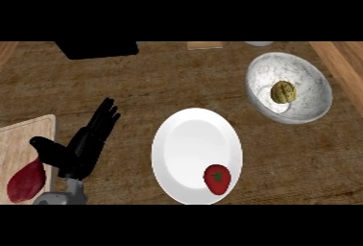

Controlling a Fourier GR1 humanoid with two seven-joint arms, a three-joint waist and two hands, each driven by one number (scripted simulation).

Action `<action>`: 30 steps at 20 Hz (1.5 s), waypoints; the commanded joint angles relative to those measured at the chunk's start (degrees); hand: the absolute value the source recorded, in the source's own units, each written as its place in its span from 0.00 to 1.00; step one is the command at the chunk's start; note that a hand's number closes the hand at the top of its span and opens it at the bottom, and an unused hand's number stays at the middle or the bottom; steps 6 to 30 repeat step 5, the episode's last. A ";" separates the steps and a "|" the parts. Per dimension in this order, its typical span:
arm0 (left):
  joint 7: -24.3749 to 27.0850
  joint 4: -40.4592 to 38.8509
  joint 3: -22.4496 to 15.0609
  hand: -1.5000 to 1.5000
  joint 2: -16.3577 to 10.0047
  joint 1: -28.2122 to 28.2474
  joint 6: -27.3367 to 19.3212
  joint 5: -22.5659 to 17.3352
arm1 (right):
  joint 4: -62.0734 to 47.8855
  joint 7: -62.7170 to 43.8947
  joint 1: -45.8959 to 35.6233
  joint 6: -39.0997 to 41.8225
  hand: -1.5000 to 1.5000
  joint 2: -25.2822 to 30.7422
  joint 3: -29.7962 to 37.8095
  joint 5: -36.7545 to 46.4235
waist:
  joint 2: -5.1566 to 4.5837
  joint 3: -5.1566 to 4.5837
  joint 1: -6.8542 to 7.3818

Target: Pick the squash from the plate and place it in the bowl

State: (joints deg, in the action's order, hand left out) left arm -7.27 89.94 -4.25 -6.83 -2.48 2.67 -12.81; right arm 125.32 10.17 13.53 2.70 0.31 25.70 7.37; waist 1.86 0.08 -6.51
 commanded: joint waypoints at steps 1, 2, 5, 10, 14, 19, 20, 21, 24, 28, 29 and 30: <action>0.03 1.09 0.94 0.50 -0.32 1.78 -0.34 -0.52 | 6.65 4.77 17.05 0.91 1.00 -0.29 -3.61 -6.26 | 0.23 0.19 -1.12; 0.10 1.02 0.42 0.50 0.31 1.96 -0.77 -0.16 | 7.36 5.70 20.35 2.01 1.00 -0.30 -4.86 -6.75 | 0.34 0.19 -1.86; -0.02 1.47 0.72 0.50 -0.15 2.05 -1.01 0.17 | 6.68 9.59 29.88 5.68 1.00 -0.30 -9.80 -6.87 | 0.36 0.23 -2.23; -0.02 1.47 0.72 0.50 -0.15 2.05 -1.01 0.17 | 6.68 9.59 29.88 5.68 1.00 -0.30 -9.80 -6.87 | 0.36 0.23 -2.23; -0.02 1.47 0.72 0.50 -0.15 2.05 -1.01 0.17 | 6.68 9.59 29.88 5.68 1.00 -0.30 -9.80 -6.87 | 0.36 0.23 -2.23; -0.02 1.47 0.72 0.50 -0.15 2.05 -1.01 0.17 | 6.68 9.59 29.88 5.68 1.00 -0.30 -9.80 -6.87 | 0.36 0.23 -2.23; -0.02 1.47 0.72 0.50 -0.15 2.05 -1.01 0.17 | 6.68 9.59 29.88 5.68 1.00 -0.30 -9.80 -6.87 | 0.36 0.23 -2.23; -0.02 1.47 0.72 0.50 -0.15 2.05 -1.01 0.17 | 6.68 9.59 29.88 5.68 1.00 -0.30 -9.80 -6.87 | 0.36 0.23 -2.23; -0.02 1.47 0.72 0.50 -0.15 2.05 -1.01 0.17 | 6.68 9.59 29.88 5.68 1.00 -0.30 -9.80 -6.87 | 0.36 0.23 -2.23; -0.02 1.47 0.72 0.50 -0.15 2.05 -1.01 0.17 | 6.68 9.59 29.88 5.68 1.00 -0.30 -9.80 -6.87 | 0.36 0.23 -2.23; -0.02 1.47 0.72 0.50 -0.15 2.05 -1.01 0.17 | 6.68 9.59 29.88 5.68 1.00 -0.30 -9.80 -6.87 | 0.36 0.23 -2.23; -0.02 1.47 0.72 0.50 -0.15 2.05 -1.01 0.17 | 6.68 9.59 29.88 5.68 1.00 -0.30 -9.80 -6.87 | 0.36 0.23 -2.23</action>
